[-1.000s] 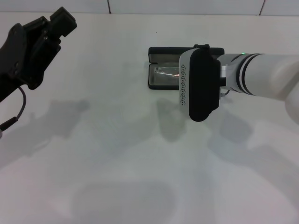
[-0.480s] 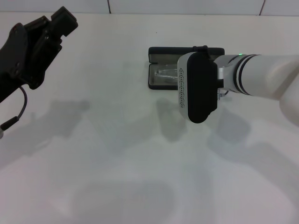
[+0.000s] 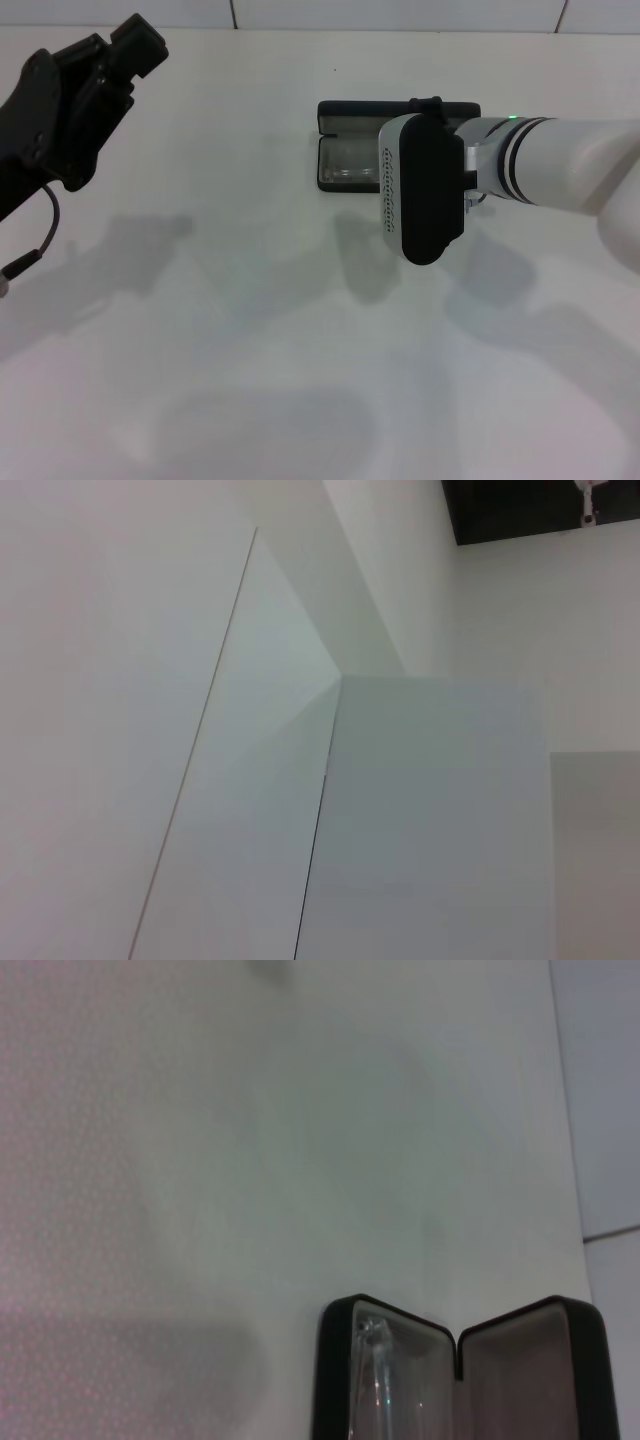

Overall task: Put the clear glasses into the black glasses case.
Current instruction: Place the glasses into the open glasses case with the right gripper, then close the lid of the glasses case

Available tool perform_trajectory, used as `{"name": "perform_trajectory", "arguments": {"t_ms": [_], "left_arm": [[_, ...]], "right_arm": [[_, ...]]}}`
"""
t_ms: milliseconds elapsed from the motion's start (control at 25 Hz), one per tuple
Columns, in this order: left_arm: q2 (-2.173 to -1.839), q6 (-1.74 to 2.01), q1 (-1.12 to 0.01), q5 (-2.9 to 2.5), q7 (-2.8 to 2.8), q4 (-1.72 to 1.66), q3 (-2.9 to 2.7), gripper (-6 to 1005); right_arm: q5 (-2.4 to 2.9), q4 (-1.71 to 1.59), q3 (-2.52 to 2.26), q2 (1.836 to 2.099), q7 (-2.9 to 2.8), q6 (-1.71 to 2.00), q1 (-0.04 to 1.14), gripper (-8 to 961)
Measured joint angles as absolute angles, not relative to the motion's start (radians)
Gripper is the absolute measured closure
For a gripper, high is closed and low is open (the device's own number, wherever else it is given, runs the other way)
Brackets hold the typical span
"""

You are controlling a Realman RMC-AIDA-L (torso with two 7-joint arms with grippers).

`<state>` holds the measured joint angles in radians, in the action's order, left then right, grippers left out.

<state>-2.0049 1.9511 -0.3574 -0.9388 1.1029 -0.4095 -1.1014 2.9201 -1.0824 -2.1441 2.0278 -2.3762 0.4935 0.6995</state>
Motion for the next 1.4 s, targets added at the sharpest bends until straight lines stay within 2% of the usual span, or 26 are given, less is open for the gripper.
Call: {"name": "perform_trajectory", "arguments": {"t_ms": [400, 600, 920, 1240, 1400], "left_arm": [[-2.005, 1.951, -0.359, -0.939, 1.103, -0.41, -1.101, 934], [-2.003, 1.951, -0.358, -0.939, 1.103, -0.41, -1.1, 934], [-1.993, 1.951, -0.369, -0.939, 1.103, -0.422, -1.101, 934], [-1.954, 1.885, -0.417, -0.953, 1.12, -0.443, -1.101, 933], [-1.947, 1.761, -0.477, -1.022, 1.153, -0.475, -1.101, 933]], "right_arm": [[2.92, -1.094, -2.164, 2.028, -2.376, 0.485, 0.693, 834], [2.918, -1.168, -2.167, 2.028, -2.376, 0.485, 0.637, 835], [2.836, -1.41, -2.123, 2.026, -2.376, 0.489, 0.453, 834], [2.547, -1.697, -2.023, 1.994, -2.366, 0.595, 0.245, 833], [2.427, -1.816, -1.942, 1.988, -2.358, 0.736, 0.153, 833]]}}
